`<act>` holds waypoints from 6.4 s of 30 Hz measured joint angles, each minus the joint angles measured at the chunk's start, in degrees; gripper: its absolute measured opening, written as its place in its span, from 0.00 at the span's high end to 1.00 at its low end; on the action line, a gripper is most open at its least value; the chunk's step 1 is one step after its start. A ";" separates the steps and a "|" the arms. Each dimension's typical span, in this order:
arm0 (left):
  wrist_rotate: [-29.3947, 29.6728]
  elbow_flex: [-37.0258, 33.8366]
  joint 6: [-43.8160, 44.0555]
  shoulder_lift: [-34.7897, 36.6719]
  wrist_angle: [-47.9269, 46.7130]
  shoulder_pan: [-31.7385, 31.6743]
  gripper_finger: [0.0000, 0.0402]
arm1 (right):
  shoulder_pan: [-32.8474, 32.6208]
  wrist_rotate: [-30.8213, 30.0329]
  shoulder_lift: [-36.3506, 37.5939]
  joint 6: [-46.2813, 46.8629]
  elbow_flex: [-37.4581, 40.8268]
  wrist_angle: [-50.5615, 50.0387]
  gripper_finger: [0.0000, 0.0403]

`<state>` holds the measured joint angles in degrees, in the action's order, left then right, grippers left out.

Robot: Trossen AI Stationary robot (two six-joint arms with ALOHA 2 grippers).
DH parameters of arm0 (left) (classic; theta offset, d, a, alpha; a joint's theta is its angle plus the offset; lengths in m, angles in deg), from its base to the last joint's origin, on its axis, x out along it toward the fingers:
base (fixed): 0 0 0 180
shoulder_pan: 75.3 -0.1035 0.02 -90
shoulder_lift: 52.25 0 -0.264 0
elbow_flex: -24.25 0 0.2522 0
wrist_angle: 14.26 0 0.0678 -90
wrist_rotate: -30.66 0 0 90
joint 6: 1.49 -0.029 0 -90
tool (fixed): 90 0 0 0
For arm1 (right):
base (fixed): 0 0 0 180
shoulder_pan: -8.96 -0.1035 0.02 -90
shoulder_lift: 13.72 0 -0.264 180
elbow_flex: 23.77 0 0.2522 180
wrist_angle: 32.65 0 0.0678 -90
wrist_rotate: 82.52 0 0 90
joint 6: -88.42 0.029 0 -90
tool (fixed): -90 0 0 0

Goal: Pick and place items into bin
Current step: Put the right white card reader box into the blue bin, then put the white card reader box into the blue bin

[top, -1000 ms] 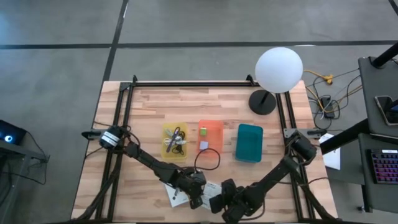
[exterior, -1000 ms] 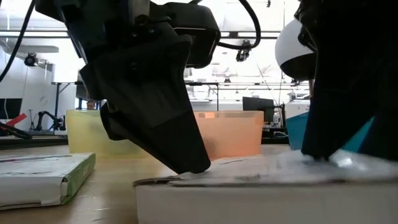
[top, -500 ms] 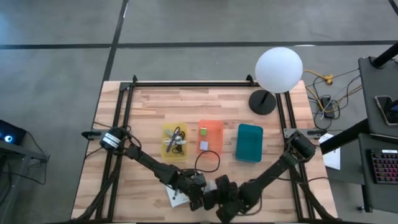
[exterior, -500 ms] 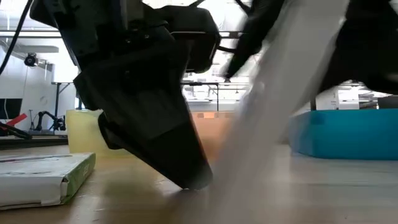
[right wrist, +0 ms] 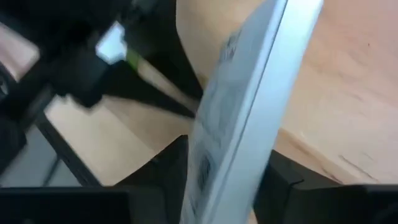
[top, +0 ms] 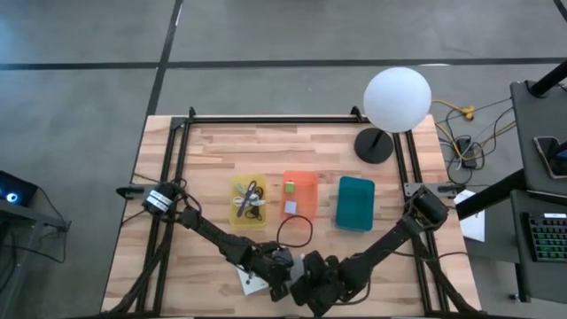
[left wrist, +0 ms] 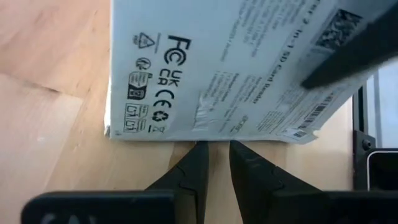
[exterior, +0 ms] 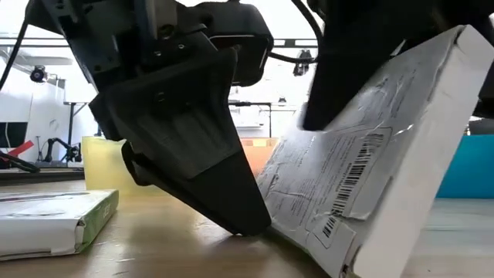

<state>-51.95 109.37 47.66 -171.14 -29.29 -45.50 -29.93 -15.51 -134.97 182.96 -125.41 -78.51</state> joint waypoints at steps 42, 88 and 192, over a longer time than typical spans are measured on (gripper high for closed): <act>19.27 0.04 -1.37 14.68 -2.46 2.87 0.87 | 12.54 -5.04 45.37 29.18 41.45 -19.13 0.73; 24.70 -2.75 64.80 12.87 -33.85 28.58 0.87 | 11.68 17.50 -13.72 -45.38 -27.13 -3.53 0.75; 31.95 -17.15 45.11 12.16 7.02 16.46 0.87 | 11.06 7.18 -15.52 -39.43 -20.71 -5.35 0.85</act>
<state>-20.00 92.22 92.76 -158.98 -22.27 -29.04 -18.88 -8.33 -150.49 143.53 -146.12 -83.87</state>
